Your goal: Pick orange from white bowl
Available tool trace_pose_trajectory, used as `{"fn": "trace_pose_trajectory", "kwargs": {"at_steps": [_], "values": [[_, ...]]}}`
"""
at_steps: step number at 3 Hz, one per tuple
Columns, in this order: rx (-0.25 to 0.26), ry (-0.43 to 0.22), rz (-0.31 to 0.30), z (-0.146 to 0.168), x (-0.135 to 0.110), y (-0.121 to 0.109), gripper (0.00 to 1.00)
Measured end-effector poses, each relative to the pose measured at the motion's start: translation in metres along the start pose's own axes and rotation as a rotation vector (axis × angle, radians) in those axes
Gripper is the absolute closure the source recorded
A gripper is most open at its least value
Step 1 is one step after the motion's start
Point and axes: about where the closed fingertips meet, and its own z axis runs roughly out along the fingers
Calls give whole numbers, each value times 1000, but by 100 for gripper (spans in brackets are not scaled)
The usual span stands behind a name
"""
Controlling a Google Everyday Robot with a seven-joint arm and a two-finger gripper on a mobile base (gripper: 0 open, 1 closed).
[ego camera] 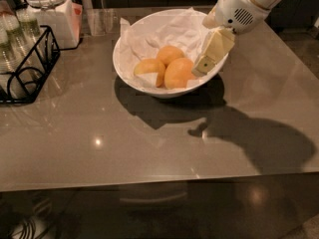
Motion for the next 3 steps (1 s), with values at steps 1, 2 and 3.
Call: {"fn": "trace_pose_trajectory", "kwargs": {"at_steps": [1, 2, 3], "values": [[-43, -35, -17, 23, -19, -11, 29], [-94, -58, -23, 51, -38, -23, 31], [-131, -72, -20, 75, -51, -32, 35]]}}
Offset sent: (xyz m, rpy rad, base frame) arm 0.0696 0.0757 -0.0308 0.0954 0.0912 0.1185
